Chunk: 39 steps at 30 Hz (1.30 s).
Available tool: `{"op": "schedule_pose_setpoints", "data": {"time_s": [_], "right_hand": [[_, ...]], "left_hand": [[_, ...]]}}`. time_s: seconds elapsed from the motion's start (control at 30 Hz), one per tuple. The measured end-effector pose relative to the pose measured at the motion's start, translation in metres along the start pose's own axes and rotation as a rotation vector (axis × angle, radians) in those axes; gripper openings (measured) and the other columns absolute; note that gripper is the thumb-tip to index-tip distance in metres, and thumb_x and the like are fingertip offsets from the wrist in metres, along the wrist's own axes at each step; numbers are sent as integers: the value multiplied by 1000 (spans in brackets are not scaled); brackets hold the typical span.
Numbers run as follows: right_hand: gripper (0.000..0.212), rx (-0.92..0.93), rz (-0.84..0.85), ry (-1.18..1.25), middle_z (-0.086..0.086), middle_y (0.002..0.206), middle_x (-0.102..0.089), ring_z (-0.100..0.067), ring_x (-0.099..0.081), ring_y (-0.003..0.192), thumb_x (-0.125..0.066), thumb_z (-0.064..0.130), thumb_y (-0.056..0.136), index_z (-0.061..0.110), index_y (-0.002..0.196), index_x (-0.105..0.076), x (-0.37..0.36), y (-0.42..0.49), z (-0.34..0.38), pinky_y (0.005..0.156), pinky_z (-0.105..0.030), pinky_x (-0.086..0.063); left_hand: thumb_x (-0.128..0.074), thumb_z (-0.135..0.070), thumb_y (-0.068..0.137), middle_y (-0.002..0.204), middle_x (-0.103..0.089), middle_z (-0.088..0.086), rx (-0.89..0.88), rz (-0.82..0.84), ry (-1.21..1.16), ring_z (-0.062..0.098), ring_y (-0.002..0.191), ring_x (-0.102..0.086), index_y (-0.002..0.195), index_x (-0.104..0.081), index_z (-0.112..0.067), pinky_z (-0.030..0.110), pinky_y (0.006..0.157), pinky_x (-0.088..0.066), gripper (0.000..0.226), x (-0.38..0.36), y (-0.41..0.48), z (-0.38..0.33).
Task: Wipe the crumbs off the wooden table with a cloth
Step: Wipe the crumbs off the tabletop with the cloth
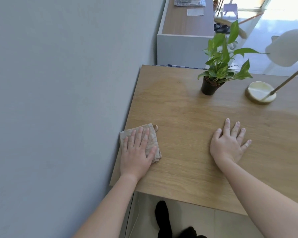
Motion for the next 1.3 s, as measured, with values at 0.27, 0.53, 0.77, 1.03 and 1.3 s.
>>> {"op": "schedule_pose_setpoints", "data": {"time_s": [0.27, 0.53, 0.77, 1.03, 1.3], "right_hand": [[62, 15, 6, -6, -1, 180, -2, -25, 2, 166, -12, 50, 109, 40, 170, -5, 2, -3, 1, 131, -58, 6], [63, 7, 12, -7, -2, 180, -2, -26, 1, 166, -13, 49, 109, 38, 170, -5, 2, -1, 1, 131, -59, 6], [63, -1, 18, -16, -3, 180, -2, -26, 2, 166, -14, 48, 109, 37, 170, -5, 1, 3, 3, 131, -59, 6], [63, -15, 8, -37, -2, 180, -1, -25, 2, 166, -15, 47, 109, 39, 170, -4, -1, 6, 3, 131, -58, 6], [63, -25, -10, -56, -1, 180, -2, -24, 2, 165, -16, 47, 109, 39, 170, -3, -3, 10, 3, 131, -58, 4]], "left_hand": [[-17, -67, 109, 179, 13, -10, 34, -11, 11, 17, 165, 14, 171, 8, -32, 49, 133, 6, 75, -10, -79, -2], [-11, -69, 108, 180, 11, -9, 51, 42, 33, 16, 165, 15, 171, 9, -33, 49, 133, 4, 75, -12, -92, -1], [-11, -70, 106, 179, 12, -12, 24, 52, 46, 13, 164, 18, 170, 12, -37, 48, 134, 2, 75, -3, -49, 10], [-16, -70, 107, 178, 12, -14, -27, 33, 13, 9, 163, 17, 169, 10, -39, 43, 134, 4, 74, 16, 36, 21], [-17, -71, 106, 179, 4, -13, -117, 40, -21, 8, 164, 12, 170, 1, -40, 41, 134, 3, 74, 24, 117, 19]]}}
Point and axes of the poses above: each hand's wrist, its own y-axis towards the middle knuckle, its own x-axis out of the back of the hand, z = x × y, the point moved 8 cm from there along y, towards the middle knuckle
